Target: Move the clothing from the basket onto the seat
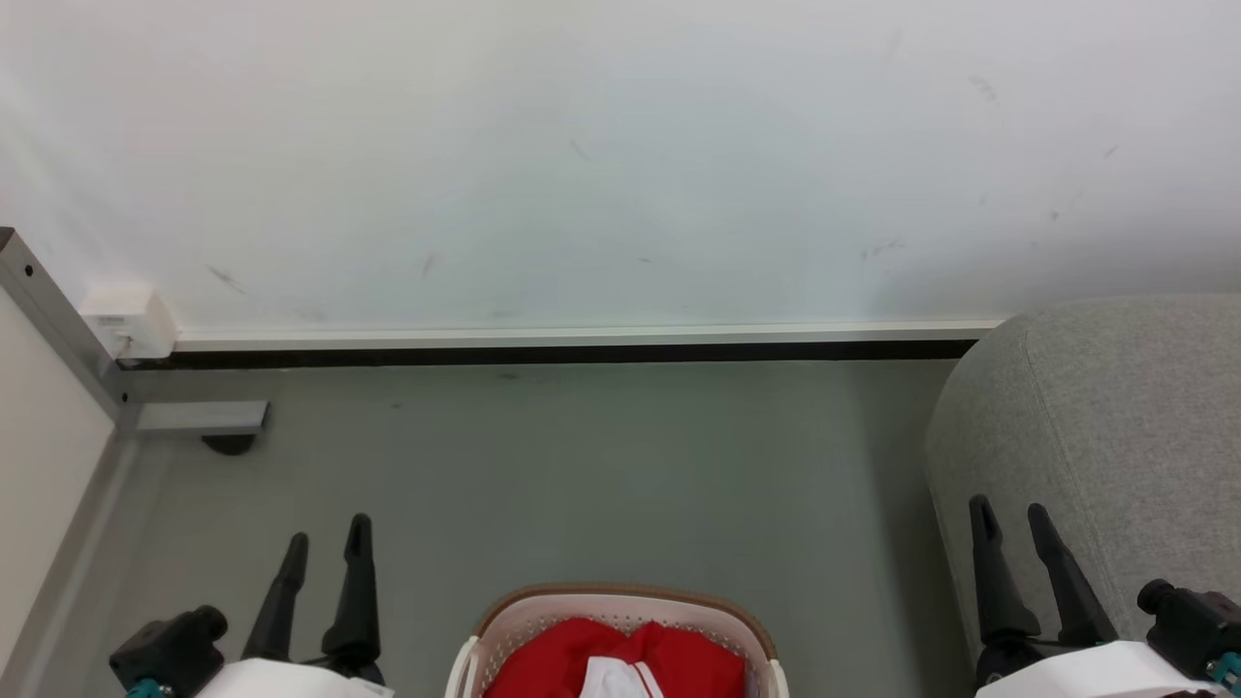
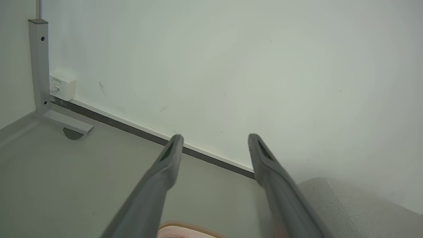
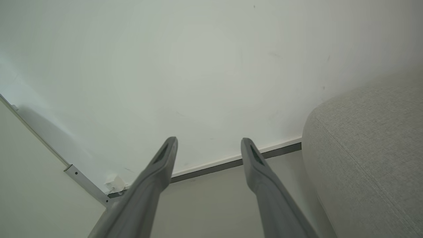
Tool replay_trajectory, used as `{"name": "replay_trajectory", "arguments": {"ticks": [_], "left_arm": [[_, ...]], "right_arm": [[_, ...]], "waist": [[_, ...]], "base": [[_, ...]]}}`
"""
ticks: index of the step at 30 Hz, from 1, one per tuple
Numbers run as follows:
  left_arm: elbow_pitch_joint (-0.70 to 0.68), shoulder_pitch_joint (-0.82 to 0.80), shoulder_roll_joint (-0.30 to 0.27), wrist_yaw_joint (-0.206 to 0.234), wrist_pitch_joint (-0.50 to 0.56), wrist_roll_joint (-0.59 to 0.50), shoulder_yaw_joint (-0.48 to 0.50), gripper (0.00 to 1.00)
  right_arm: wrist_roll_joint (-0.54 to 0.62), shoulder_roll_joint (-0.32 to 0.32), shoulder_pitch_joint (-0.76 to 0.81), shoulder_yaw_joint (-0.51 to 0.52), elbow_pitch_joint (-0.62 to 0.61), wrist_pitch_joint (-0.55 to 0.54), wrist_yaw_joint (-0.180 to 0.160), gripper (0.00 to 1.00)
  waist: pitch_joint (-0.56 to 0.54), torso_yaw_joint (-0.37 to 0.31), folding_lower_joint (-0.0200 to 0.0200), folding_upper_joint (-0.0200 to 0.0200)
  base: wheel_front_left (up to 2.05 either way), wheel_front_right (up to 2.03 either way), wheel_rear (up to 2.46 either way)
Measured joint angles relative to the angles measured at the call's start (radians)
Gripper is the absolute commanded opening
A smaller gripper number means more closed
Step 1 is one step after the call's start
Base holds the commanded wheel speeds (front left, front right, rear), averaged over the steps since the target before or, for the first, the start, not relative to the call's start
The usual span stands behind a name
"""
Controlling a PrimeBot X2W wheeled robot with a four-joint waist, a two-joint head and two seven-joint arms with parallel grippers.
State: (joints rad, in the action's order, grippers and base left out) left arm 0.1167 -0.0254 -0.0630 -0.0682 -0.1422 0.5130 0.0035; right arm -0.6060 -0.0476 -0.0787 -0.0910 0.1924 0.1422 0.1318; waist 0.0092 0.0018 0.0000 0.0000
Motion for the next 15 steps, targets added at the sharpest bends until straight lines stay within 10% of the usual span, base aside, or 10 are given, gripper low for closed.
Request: {"name": "replay_trajectory", "arguments": {"ticks": [15], "left_arm": [[-0.008, 0.009, -0.009, 0.016, -0.035, -0.141, -0.021, 1.00]], "right_arm": [[0.135, 0.000, -0.002, -0.005, 0.023, 0.035, 0.000, 1.00]], "waist": [[-0.003, 0.000, 0.0000, 0.0000]], "base": [[0.00, 0.00, 0.00]]}}
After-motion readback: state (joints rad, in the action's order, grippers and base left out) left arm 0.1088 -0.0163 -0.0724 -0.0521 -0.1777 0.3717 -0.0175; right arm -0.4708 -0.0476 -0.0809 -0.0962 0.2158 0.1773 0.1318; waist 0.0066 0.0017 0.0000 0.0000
